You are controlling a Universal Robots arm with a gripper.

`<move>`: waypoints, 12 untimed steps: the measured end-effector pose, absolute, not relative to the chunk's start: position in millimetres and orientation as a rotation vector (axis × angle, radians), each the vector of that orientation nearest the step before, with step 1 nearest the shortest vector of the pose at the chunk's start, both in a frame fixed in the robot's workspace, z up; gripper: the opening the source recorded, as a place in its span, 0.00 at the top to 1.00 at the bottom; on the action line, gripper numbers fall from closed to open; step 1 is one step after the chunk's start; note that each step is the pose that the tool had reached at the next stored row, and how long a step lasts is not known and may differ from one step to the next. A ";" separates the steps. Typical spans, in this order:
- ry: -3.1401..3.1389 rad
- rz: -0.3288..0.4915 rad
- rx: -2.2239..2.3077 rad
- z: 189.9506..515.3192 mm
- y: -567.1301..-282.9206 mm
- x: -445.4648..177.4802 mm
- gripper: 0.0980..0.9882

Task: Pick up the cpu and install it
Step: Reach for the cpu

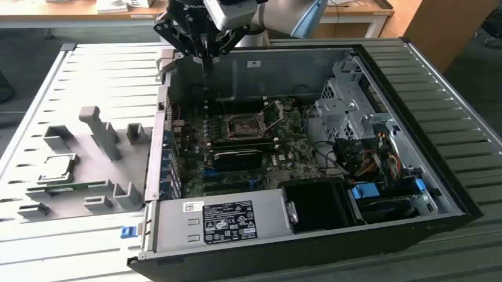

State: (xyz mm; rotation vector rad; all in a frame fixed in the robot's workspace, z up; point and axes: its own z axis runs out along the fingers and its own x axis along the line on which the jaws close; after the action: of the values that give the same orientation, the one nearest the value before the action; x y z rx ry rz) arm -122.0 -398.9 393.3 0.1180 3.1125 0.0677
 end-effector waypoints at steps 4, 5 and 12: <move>3.112 0.068 0.118 393.3 -398.9 -122.2 0.99; 3.112 0.068 0.118 393.3 -398.9 -122.4 0.99; 3.112 0.068 0.118 393.3 -398.9 -124.1 0.99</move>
State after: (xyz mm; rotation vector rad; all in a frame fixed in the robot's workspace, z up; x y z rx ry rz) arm -124.1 -398.9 393.3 0.1180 3.1125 0.0677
